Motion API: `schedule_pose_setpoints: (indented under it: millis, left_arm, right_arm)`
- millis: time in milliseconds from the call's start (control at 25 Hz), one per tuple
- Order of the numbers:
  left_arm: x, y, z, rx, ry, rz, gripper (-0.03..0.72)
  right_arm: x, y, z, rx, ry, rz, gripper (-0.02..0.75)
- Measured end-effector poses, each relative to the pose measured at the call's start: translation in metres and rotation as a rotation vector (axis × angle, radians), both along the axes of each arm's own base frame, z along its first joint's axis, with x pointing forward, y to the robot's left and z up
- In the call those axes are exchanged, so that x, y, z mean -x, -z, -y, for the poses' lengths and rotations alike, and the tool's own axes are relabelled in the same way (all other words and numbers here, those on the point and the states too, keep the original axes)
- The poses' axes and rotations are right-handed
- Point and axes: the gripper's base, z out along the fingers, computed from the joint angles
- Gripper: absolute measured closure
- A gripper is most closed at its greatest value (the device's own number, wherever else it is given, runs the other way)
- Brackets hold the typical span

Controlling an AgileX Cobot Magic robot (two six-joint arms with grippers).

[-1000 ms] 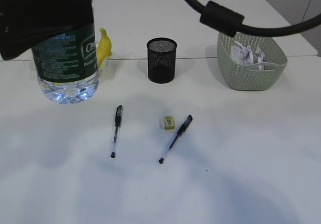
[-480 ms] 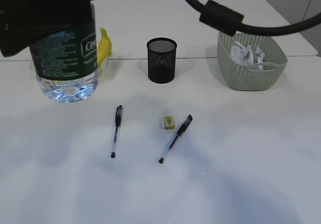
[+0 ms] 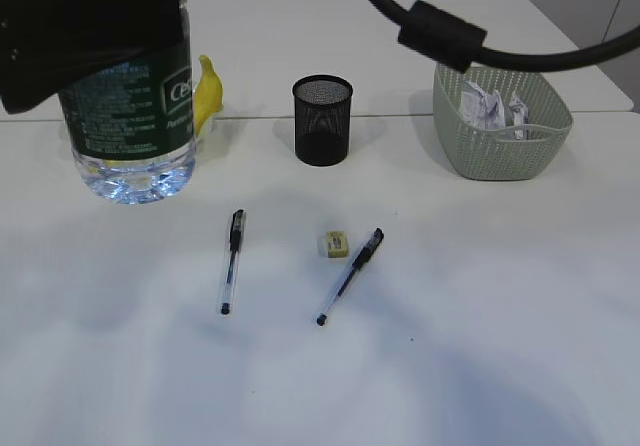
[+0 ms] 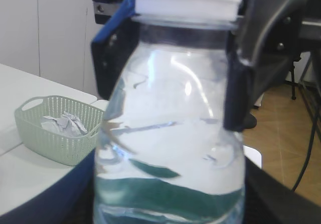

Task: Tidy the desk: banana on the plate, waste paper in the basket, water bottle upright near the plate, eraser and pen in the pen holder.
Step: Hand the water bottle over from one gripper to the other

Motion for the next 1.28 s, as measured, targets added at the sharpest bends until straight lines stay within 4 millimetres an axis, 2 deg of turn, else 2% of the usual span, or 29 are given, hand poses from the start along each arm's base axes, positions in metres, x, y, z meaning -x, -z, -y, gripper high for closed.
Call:
schedule_pose_setpoints:
  millis: [360,800,1120,1280]
  left_arm:
    - [0.0000,0.0001,0.0000,-0.004,0.001,0.005,0.244]
    - [0.0000,0.0008,-0.0001,-0.017,0.000,0.017,0.251]
    - [-0.0012,0.0062,-0.0007,-0.050,-0.011,0.014,0.252]
    - [-0.0012,0.0064,-0.0007,-0.056,-0.011,0.021,0.252]
  right_arm:
    - [0.0002,0.0006,-0.0002,0.006,-0.001,0.004,0.410]
    - [0.0001,0.0010,-0.0001,0.011,-0.001,0.006,0.342]
    - [0.0033,-0.0015,0.0012,0.010,-0.014,0.012,0.246]
    - [0.0043,-0.0015,0.0014,0.015,-0.021,0.012,0.232]
